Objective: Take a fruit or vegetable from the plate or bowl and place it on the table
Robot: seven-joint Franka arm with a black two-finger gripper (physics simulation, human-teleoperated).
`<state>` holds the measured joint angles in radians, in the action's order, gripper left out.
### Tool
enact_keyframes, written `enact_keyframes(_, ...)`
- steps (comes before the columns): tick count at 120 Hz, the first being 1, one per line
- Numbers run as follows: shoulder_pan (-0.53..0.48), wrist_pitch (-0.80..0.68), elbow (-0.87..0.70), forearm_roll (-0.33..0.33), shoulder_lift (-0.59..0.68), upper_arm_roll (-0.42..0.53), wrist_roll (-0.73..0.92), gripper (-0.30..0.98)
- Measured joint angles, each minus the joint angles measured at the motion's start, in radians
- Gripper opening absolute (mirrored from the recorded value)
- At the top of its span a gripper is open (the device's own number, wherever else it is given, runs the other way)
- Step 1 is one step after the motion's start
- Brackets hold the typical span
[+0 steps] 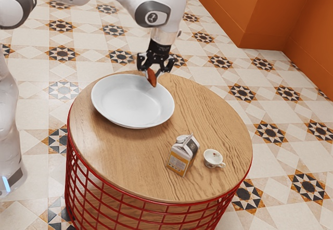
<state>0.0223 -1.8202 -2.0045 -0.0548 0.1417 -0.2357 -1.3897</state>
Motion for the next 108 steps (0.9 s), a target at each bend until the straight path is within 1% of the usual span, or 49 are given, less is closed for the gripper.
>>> enact_keyframes(41, 0.000, -0.003, 0.254, 0.011, -0.202, 0.000, 0.002, 0.17)
enact_keyframes(70, 0.001, -0.004, 0.386, 0.046, -0.328, -0.001, 0.012, 0.17)
enact_keyframes(88, 0.000, -0.005, 0.417, 0.066, -0.386, -0.001, 0.021, 0.17)
enact_keyframes(108, -0.002, -0.005, 0.420, 0.092, -0.417, -0.001, 0.032, 0.17)
